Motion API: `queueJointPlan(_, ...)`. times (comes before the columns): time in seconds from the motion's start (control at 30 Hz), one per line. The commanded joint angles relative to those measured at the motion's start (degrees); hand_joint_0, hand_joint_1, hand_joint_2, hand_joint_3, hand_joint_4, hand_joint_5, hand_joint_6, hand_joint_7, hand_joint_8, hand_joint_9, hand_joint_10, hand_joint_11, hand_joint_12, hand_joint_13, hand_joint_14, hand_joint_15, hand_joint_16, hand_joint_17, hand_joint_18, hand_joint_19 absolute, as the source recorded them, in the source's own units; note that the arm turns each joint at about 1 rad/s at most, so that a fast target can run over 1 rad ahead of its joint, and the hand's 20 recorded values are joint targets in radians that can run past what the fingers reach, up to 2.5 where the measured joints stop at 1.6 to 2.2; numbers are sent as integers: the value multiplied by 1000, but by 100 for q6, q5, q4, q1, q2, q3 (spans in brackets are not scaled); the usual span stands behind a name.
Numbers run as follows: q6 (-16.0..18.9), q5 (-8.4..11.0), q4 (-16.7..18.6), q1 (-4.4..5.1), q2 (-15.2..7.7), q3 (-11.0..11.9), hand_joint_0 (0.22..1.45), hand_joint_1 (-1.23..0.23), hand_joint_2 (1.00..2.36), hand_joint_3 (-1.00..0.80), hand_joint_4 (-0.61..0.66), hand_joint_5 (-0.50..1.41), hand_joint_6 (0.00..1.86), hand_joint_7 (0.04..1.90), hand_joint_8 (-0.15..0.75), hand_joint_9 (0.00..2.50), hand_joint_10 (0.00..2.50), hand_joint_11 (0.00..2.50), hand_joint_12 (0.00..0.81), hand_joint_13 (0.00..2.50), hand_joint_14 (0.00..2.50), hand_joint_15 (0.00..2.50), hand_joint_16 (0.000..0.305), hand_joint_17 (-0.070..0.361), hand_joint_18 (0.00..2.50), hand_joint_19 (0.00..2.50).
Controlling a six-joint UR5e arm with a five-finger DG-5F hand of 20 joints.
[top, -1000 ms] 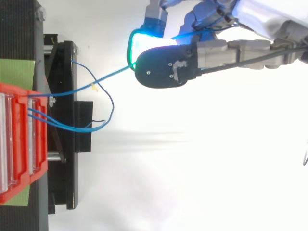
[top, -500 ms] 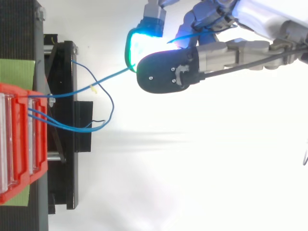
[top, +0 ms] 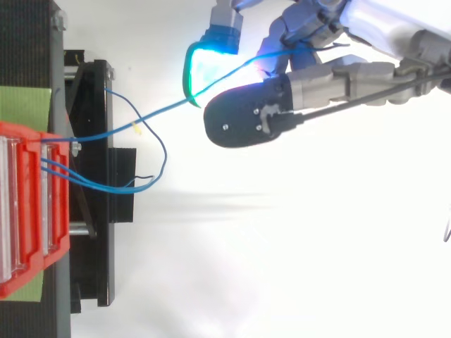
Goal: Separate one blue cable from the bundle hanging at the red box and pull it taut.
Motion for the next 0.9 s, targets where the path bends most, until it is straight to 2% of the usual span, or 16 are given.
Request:
queueJointPlan(0.0,0,-4,-3,0,0,1,512,-748,1000,-500,32,-222,920,959,254,894,871,1425,331,958,1753,1291,45,101,970,1270)
queueJointPlan(0.23,0,-4,-3,0,0,-8,467,-746,1000,-500,53,-224,915,921,275,884,988,1334,346,956,1840,1210,49,110,1001,1249)
queueJointPlan(0.37,0,-4,-3,0,0,1,474,-666,1000,-500,50,-224,911,913,274,892,972,1335,337,949,1855,1184,48,109,1002,1246)
queueJointPlan(0.6,0,5,-3,0,0,1,616,-503,1000,-500,6,-220,905,1001,232,930,744,1506,299,936,1730,1306,39,88,943,1291)
queueJointPlan(0.73,0,5,-3,0,0,1,633,-534,1002,-478,5,-220,913,1011,229,929,751,1521,305,930,1749,1307,39,87,944,1297)
queueJointPlan(0.87,0,5,-3,0,0,1,639,-594,1013,-364,1,-219,921,1037,228,926,746,1519,305,922,1770,1300,39,87,943,1300)
